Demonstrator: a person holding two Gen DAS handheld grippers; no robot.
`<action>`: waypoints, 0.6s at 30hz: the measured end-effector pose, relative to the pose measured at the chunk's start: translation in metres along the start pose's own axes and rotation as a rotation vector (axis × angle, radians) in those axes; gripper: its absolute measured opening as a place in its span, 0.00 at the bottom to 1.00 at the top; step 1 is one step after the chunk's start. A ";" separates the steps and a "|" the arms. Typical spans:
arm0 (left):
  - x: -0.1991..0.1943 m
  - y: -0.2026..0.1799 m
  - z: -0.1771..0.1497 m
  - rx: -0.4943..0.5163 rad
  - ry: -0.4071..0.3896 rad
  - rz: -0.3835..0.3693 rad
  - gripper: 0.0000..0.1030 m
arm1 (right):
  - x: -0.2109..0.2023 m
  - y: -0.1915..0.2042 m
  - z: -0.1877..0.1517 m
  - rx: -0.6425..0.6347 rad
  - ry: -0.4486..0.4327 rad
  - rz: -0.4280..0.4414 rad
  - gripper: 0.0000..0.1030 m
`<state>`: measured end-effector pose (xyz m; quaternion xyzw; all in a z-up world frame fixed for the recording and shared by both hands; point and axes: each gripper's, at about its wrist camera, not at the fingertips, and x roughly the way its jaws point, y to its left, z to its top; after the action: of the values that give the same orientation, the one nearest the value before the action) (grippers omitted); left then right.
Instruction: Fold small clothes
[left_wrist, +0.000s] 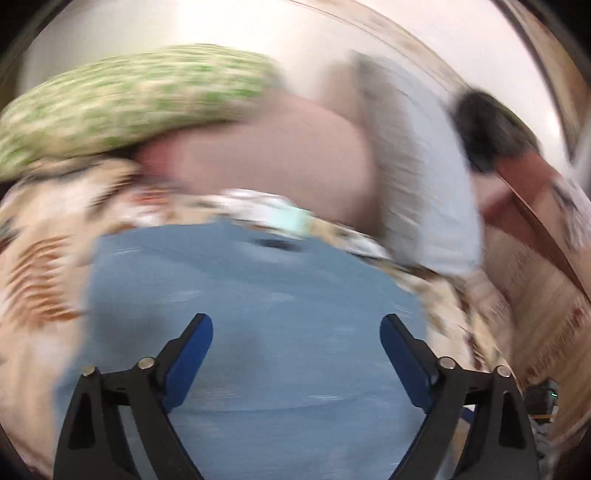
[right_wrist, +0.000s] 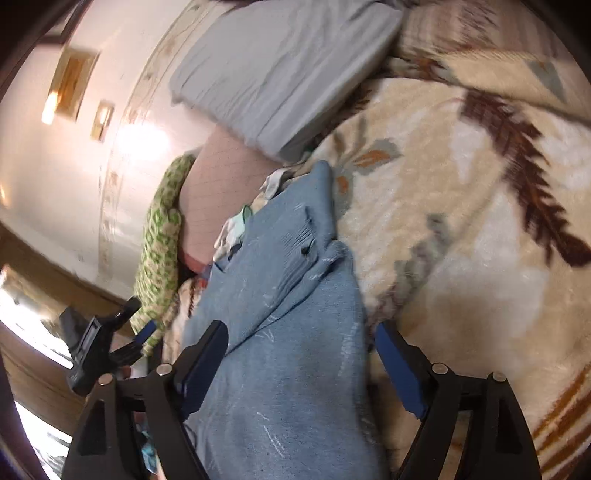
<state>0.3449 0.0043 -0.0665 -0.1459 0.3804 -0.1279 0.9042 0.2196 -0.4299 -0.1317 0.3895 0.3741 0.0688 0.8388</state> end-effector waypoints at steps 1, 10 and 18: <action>-0.001 0.020 -0.001 -0.026 0.003 0.040 0.90 | 0.006 0.006 0.001 -0.011 0.016 -0.007 0.82; 0.030 0.153 -0.042 -0.291 0.128 0.223 0.90 | 0.093 0.014 0.038 0.232 0.097 0.116 0.82; 0.032 0.135 -0.049 -0.168 0.106 0.273 0.90 | 0.128 0.024 0.053 0.168 0.123 -0.083 0.61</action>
<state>0.3467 0.1101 -0.1688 -0.1611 0.4534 0.0208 0.8764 0.3514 -0.3929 -0.1659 0.4376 0.4452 0.0264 0.7808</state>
